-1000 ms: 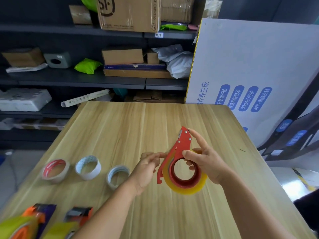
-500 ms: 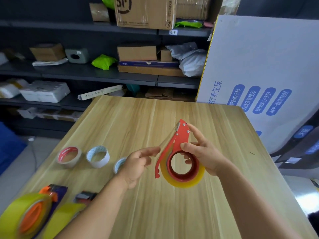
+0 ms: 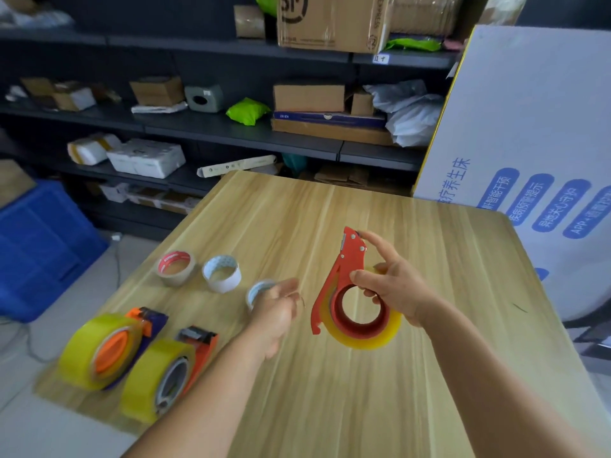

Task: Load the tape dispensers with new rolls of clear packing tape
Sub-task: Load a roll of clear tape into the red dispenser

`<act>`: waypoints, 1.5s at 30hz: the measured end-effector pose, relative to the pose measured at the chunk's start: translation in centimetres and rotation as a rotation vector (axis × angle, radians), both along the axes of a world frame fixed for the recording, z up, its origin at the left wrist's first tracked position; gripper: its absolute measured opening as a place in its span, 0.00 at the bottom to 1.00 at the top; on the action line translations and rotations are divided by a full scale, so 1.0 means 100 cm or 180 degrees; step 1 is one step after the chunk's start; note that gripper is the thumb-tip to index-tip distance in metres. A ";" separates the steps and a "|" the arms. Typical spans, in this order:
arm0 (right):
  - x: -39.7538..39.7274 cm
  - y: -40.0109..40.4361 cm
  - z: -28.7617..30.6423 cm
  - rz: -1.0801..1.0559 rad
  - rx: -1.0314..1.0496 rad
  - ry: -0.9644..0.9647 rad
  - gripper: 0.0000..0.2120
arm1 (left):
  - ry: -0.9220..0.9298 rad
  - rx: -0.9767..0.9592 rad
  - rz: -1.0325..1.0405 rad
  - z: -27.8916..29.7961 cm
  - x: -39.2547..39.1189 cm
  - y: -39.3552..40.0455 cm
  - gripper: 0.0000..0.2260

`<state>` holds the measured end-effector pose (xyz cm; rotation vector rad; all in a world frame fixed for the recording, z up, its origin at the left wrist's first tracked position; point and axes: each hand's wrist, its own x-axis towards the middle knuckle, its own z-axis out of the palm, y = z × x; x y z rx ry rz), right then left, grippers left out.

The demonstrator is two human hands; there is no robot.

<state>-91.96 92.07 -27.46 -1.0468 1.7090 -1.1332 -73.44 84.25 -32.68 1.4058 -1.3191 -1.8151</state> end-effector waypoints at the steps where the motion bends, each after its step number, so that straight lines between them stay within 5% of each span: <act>1: 0.003 0.000 0.001 0.0025 0.0006 0.0026 0.33 | -0.0053 -0.0299 -0.0094 0.003 0.001 0.002 0.20; 8: 0.025 0.002 0.003 -0.0022 0.0007 0.0185 0.32 | 0.0182 -0.0983 -0.1378 0.022 0.006 0.007 0.26; 14: 0.053 0.006 0.001 -0.0191 0.0140 0.0266 0.32 | 0.0148 -0.1107 -0.1451 -0.002 0.043 0.011 0.34; 21: 0.102 0.014 -0.002 -0.0354 0.0292 0.0178 0.33 | 0.0041 -0.1442 -0.1531 -0.013 0.087 0.024 0.30; 26: 0.131 0.027 -0.006 -0.0566 0.0458 0.0190 0.34 | 0.0293 -0.1188 -0.1685 -0.025 0.113 0.042 0.41; 29: 0.147 0.036 -0.010 -0.0761 0.0583 0.0085 0.35 | 0.0469 -0.0954 -0.1640 -0.027 0.124 0.058 0.38; 36: 0.170 0.050 -0.026 -0.0946 0.1024 0.0012 0.52 | 0.0367 -0.0668 -0.1437 -0.054 0.147 0.090 0.31; 41: 0.180 0.051 -0.022 -0.1131 0.1543 -0.0181 0.41 | 0.0692 -0.0332 -0.1443 -0.063 0.163 0.100 0.29; 45: 0.182 0.054 -0.023 -0.1319 0.1501 -0.1144 0.09 | 0.0860 0.0023 -0.1448 -0.065 0.171 0.101 0.26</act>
